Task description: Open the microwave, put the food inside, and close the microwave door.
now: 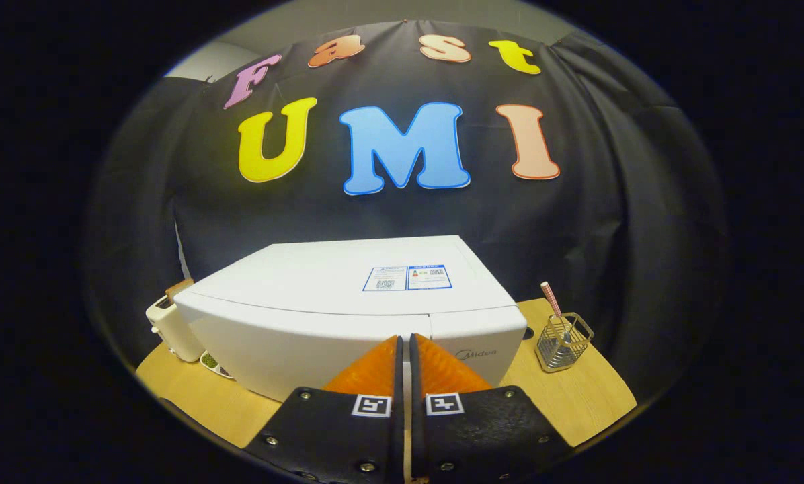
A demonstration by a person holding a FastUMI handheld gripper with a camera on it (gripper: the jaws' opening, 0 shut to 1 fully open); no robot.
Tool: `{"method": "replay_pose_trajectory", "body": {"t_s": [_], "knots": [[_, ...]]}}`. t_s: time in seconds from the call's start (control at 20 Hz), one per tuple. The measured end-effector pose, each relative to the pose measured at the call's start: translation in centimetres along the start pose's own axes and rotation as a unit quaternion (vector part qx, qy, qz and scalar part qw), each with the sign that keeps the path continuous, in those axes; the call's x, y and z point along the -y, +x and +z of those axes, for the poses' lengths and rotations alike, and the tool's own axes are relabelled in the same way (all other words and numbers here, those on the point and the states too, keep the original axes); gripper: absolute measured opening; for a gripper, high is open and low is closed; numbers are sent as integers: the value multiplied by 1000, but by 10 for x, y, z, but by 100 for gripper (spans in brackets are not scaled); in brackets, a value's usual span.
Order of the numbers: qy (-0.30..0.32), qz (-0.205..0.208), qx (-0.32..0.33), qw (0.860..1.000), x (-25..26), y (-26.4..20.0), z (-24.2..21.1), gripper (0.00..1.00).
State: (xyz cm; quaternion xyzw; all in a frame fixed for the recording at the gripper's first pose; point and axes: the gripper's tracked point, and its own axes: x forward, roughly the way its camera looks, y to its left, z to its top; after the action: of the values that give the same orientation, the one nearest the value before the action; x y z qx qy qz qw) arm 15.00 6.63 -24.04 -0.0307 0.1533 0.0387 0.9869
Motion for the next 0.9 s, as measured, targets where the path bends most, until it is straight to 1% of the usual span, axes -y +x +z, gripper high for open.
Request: {"method": "replay_pose_trajectory", "body": {"t_s": [0.05,0.2,0.25,0.3,0.35,0.4,0.45,0.55,0.75,0.9], "knots": [[11,3,5,1000,1,-3,8,5],[19,-14,46,999,17,-27,45,4],[21,-14,59,998,19,-37,59,5],[20,1,72,997,14,-44,71,5],[13,13,77,997,10,-61,81,19],[-2,15,80,997,9,-71,87,38],[-16,8,85,996,16,-80,97,58],[-17,3,99,995,19,-101,117,96],[-22,-8,124,992,19,-141,156,96],[-20,-14,136,990,20,-159,175,96]]}}
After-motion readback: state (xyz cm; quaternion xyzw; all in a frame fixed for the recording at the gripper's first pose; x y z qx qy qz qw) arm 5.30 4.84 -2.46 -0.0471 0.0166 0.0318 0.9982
